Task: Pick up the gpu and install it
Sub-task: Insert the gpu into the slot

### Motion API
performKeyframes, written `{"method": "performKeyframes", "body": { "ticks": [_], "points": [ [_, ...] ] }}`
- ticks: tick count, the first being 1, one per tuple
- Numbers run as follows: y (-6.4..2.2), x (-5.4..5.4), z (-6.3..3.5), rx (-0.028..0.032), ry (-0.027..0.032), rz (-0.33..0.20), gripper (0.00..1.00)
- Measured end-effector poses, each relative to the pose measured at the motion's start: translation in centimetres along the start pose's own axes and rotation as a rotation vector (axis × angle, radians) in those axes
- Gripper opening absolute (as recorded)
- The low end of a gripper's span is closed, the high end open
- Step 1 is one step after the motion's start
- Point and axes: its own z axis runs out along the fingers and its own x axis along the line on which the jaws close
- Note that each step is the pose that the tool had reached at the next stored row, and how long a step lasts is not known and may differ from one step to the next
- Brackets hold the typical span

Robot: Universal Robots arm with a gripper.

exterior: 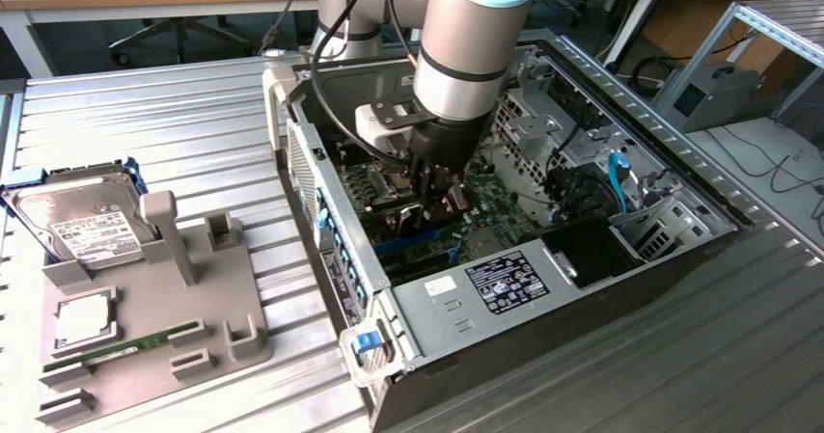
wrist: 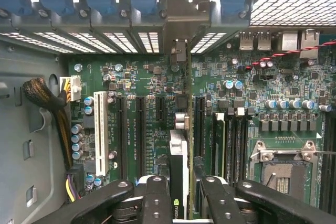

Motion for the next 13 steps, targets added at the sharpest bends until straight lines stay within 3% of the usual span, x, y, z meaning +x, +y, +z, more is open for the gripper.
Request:
{"method": "performKeyframes", "body": {
  "ticks": [13],
  "points": [
    [0.00,0.00,0.24,0.0000,0.0001,0.004,0.27]
  ]
}}
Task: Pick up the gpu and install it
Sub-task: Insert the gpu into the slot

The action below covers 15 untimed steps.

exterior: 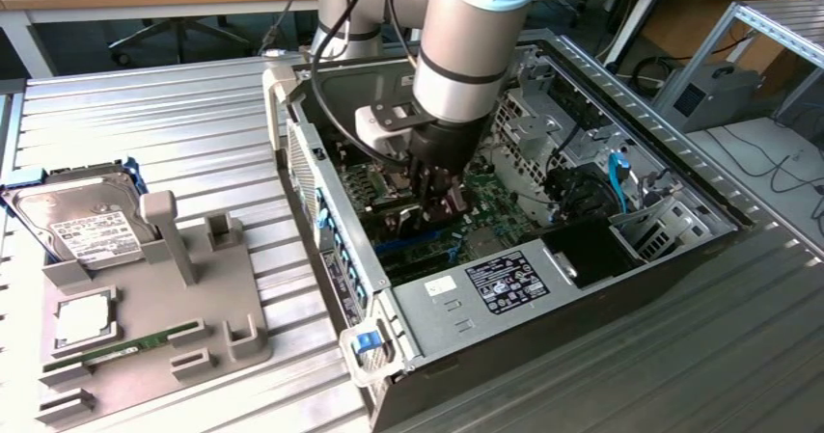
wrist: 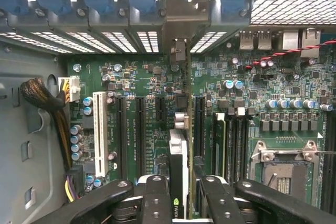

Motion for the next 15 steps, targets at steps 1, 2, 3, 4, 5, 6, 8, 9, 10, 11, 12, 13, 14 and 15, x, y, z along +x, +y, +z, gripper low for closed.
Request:
{"method": "performKeyframes", "body": {
  "ticks": [1,2,3,4,5,6,8,9,10,11,12,13,14,15],
  "points": [
    [0.00,0.00,0.03,0.0000,0.0001,0.000,0.27],
    [0.00,0.00,0.05,0.0000,0.0002,0.001,0.27],
    [0.00,0.00,0.06,0.0000,0.0002,0.001,0.27],
    [0.00,0.00,0.08,0.0000,0.0000,0.001,0.27],
    [0.00,0.00,0.08,0.0001,0.0000,0.001,0.27],
    [0.00,0.00,0.08,0.0001,0.0000,0.001,0.27],
    [0.00,0.00,0.10,0.0001,-0.0001,0.001,0.27],
    [0.00,0.00,0.14,0.0001,-0.0001,0.001,0.27],
    [0.00,0.00,0.17,0.0001,-0.0001,0.001,0.27],
    [0.00,0.00,0.21,0.0001,0.0000,0.002,0.27],
    [0.00,0.00,0.21,0.0001,0.0000,0.003,0.27],
    [0.00,0.00,0.21,0.0000,0.0001,0.003,0.27],
    [0.00,0.00,0.22,0.0000,0.0001,0.003,0.27],
    [0.00,0.00,0.22,0.0000,0.0001,0.003,0.27]
  ]
}}
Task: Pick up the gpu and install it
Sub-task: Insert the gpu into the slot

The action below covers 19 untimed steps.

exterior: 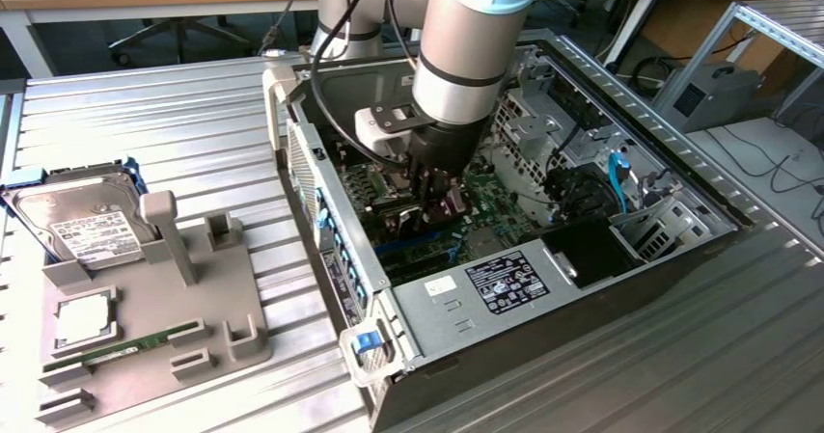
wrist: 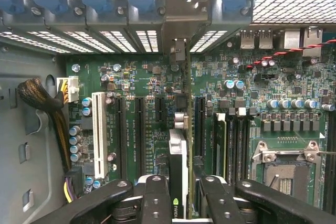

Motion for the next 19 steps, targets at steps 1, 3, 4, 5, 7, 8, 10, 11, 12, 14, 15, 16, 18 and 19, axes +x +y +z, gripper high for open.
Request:
{"method": "performKeyframes", "body": {
  "ticks": [1,3,4,5,7,8,10,11,12,14,15,16,18,19],
  "points": [
    [0.00,0.00,0.00,0.0000,0.0000,0.001,0.27],
    [0.00,0.00,0.01,0.0001,0.0000,0.004,0.27],
    [0.00,0.00,0.01,0.0001,0.0000,0.005,0.27],
    [0.00,0.00,0.03,0.0002,-0.0001,0.008,0.27],
    [0.00,0.00,0.03,0.0002,0.0000,0.012,0.27],
    [0.00,0.00,0.03,0.0003,0.0000,0.014,0.27],
    [0.00,0.00,0.03,0.0002,0.0002,0.015,0.27],
    [0.00,0.00,0.05,0.0002,0.0001,0.015,0.27],
    [0.00,0.00,0.06,0.0002,0.0001,0.015,0.27],
    [0.00,0.00,0.07,0.0002,0.0001,0.016,0.27],
    [0.00,0.00,0.08,0.0002,0.0001,0.016,0.27],
    [0.00,0.00,0.10,0.0003,0.0001,0.016,0.27],
    [0.00,0.00,0.17,0.0002,0.0001,0.016,0.27],
    [0.01,0.00,0.19,0.0002,0.0001,0.016,0.27]
  ]
}}
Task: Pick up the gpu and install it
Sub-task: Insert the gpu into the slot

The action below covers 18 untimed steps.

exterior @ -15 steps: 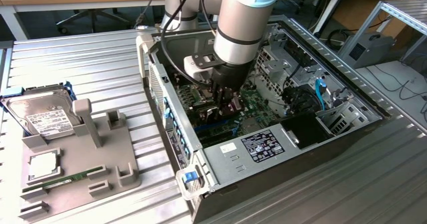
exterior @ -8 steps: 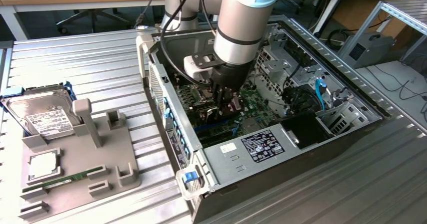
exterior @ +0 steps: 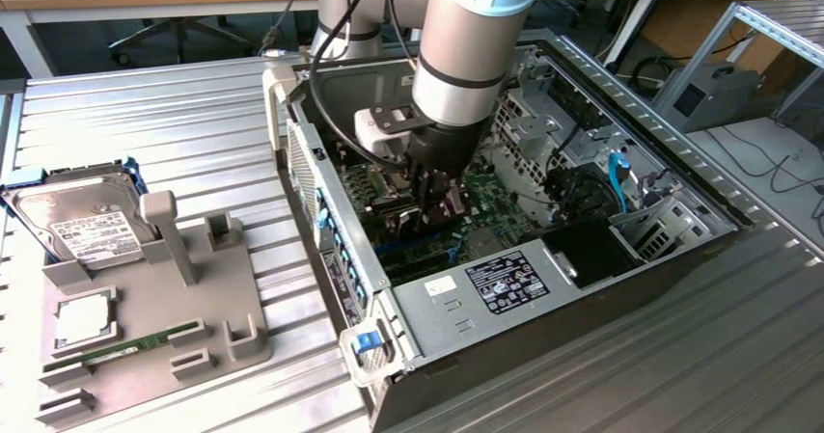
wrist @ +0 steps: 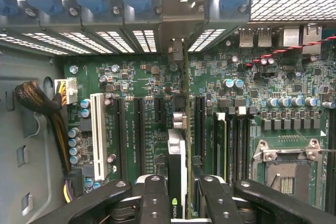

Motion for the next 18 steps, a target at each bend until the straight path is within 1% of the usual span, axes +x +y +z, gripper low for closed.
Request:
{"method": "performKeyframes", "body": {
  "ticks": [15,18],
  "points": [
    [0.01,0.00,0.10,0.0000,0.0000,0.000,0.27],
    [0.01,0.00,0.24,0.0000,-0.0001,0.000,0.27]
  ]
}}
